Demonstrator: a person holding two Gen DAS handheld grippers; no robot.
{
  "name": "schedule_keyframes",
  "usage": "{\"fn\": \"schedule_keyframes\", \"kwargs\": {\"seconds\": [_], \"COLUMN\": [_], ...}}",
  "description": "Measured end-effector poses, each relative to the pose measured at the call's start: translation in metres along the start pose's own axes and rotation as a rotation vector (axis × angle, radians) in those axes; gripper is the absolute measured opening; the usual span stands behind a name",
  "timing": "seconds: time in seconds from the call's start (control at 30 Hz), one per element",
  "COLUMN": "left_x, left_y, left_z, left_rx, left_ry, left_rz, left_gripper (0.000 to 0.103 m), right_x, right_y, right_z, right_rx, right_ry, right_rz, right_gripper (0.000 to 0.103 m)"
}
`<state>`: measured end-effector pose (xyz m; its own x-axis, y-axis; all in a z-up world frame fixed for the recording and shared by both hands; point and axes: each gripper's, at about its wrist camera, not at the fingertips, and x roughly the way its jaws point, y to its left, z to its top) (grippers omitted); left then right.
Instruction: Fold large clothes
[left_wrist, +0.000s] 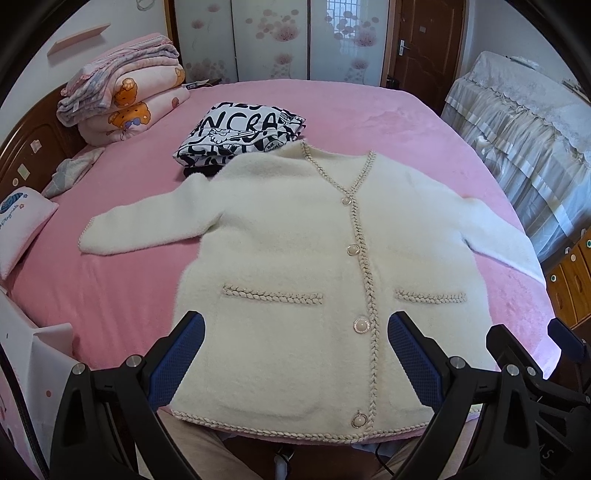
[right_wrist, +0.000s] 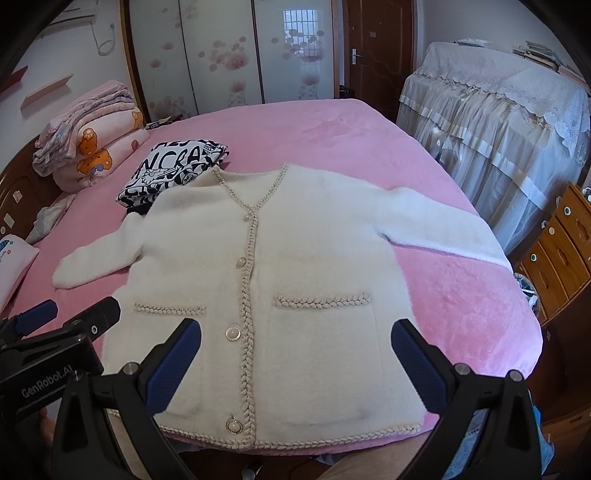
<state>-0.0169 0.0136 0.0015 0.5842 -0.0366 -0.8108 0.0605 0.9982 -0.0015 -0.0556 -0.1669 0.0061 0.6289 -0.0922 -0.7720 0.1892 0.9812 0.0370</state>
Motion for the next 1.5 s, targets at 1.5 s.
{"fn": "schedule_keyframes", "kwargs": {"seconds": [1.5], "left_x": [0.013], "left_y": [-0.001], "left_z": [-0.003], "left_rx": [0.001], "left_ry": [0.034], "left_rz": [0.009], "left_gripper": [0.099], "right_x": [0.003], "right_y": [0.004], "right_z": [-0.005], "right_rx": [0.002], "right_ry": [0.013], "right_rz": [0.002], "right_gripper": [0.103]}}
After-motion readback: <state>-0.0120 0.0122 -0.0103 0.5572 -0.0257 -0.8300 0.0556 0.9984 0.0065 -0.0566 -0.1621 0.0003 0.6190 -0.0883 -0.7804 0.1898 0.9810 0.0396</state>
